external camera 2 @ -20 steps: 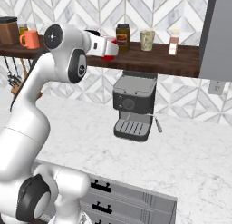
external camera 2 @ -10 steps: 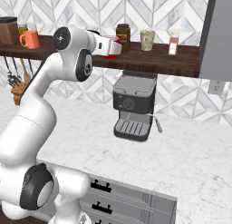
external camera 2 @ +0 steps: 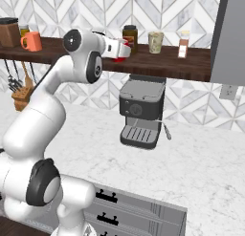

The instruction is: Gather all objects into one cabinet and sort the glasses and bowls to opposite sides.

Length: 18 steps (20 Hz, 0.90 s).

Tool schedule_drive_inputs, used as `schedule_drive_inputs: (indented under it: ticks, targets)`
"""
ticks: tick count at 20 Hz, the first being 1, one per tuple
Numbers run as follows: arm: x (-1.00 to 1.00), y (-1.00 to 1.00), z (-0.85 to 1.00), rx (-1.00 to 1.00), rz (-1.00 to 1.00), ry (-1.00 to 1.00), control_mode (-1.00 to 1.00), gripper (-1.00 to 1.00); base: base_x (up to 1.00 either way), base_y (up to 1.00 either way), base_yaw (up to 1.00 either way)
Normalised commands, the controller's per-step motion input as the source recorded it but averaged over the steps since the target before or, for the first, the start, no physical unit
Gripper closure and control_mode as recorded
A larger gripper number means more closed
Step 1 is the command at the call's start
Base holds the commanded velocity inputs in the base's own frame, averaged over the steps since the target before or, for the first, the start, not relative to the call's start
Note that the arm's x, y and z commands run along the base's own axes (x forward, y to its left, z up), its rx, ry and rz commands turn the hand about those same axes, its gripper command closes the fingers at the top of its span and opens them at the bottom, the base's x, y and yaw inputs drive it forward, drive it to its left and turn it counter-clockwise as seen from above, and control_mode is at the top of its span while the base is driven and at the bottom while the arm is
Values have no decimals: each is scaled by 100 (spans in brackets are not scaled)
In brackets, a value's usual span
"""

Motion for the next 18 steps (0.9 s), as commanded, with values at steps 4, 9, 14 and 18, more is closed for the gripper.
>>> schedule_drive_inputs:
  ticks: [4,9,14,18]
  targets:
    - [35,-3,0,0,0,0,-100,100,0,0,0]
    - [50,-8,0,0,0,0,-100,100,0,0,0]
    - [40,-5,-7,0,0,0,-100,100,0,0,0]
    - [16,0,-15,0,0,0,-100,100,0,0,0]
